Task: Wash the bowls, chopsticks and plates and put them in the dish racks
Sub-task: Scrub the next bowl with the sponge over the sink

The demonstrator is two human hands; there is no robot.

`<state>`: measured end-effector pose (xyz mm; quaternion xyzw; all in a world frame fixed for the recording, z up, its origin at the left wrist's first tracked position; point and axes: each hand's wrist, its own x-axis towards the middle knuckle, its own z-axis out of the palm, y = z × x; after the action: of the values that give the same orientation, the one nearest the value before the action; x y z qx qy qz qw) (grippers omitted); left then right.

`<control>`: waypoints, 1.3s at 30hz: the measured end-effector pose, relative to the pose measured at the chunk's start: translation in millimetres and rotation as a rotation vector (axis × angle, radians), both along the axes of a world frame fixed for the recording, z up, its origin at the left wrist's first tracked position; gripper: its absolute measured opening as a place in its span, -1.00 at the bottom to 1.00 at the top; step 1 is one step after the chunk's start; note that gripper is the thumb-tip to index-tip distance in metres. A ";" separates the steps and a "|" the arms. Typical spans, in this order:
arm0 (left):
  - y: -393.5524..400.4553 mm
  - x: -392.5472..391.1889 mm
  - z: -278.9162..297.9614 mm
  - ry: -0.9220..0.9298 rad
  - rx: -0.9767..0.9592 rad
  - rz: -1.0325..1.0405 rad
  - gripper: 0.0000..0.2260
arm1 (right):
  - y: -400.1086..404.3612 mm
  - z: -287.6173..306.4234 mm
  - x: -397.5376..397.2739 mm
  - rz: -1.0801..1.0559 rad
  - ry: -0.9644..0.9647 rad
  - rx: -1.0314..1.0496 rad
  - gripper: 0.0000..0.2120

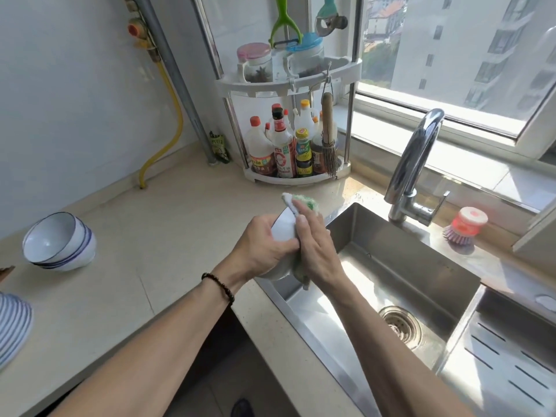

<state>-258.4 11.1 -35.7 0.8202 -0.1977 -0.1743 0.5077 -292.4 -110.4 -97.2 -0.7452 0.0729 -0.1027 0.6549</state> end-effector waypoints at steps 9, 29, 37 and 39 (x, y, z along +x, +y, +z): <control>-3.0 1.2 0.7 -0.107 0.151 -0.062 -0.89 | 3.2 4.7 2.6 -0.017 0.061 0.071 -0.55; 1.7 5.3 7.6 0.164 0.031 0.052 -0.81 | -5.8 34.1 3.0 -0.010 0.004 -0.001 -0.65; 2.9 -1.1 5.7 0.104 -0.086 0.163 -0.85 | -1.4 28.3 3.7 -0.040 0.020 0.127 -0.49; 3.2 2.6 5.2 0.078 -0.074 0.185 -0.87 | 5.9 26.1 0.1 -0.034 0.012 -0.006 -0.53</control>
<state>-255.8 14.2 -30.5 0.8083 -0.1075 -0.1510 0.5589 -292.3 -104.6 -71.1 -0.7465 0.0895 -0.1095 0.6502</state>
